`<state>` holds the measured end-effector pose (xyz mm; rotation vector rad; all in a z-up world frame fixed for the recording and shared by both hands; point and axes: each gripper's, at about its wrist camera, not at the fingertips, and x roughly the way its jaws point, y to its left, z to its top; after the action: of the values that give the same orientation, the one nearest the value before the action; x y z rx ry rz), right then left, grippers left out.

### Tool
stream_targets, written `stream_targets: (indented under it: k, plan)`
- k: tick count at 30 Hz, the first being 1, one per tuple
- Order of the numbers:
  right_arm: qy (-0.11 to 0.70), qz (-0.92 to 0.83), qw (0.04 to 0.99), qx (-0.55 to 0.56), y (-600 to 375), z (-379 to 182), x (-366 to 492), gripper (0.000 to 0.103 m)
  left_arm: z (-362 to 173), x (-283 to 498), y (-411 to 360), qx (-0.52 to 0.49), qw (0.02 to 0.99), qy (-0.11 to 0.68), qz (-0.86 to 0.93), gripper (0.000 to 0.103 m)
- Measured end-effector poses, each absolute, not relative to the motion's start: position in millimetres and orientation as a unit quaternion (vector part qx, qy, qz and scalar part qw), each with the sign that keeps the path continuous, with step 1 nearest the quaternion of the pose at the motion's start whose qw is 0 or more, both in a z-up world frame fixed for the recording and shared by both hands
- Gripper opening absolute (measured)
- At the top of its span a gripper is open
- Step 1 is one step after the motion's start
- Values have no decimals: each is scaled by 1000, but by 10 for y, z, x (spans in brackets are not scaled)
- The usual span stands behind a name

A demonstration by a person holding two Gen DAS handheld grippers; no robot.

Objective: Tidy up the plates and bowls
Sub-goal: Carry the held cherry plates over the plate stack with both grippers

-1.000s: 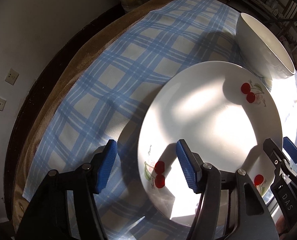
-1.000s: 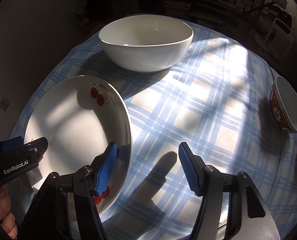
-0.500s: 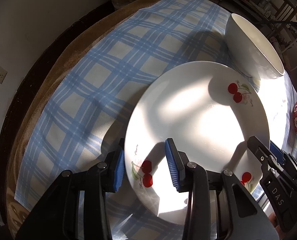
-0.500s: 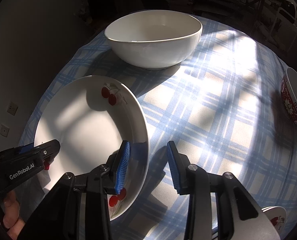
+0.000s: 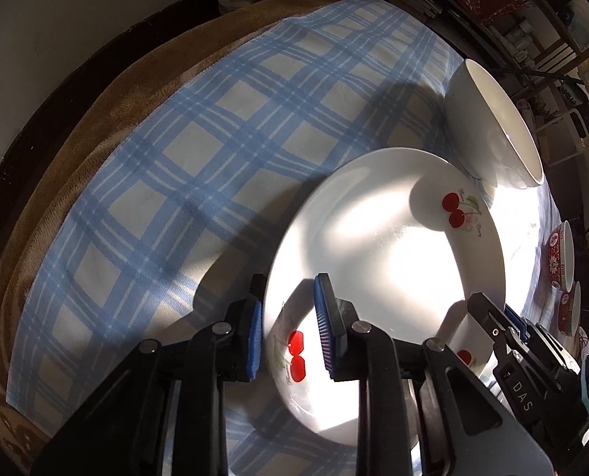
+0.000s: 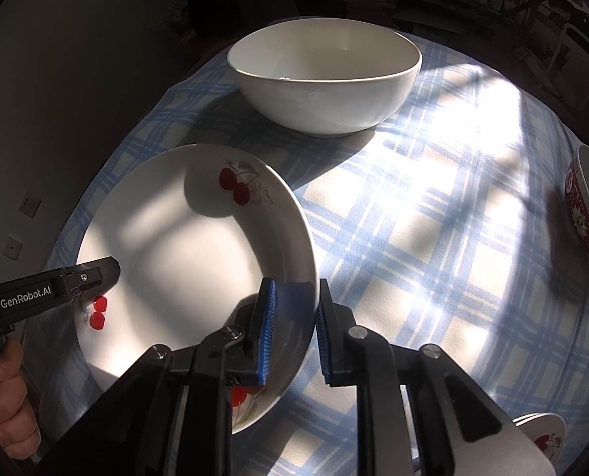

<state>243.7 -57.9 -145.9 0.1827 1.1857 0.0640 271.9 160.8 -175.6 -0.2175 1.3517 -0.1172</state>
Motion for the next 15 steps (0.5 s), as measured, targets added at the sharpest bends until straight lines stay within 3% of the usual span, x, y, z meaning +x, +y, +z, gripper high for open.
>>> stream_targets:
  k: [15]
  plan:
    - [552, 43, 819, 150, -1039, -1313, 2016, 16, -1407, 2464, 1243, -64, 781, 609, -124, 21]
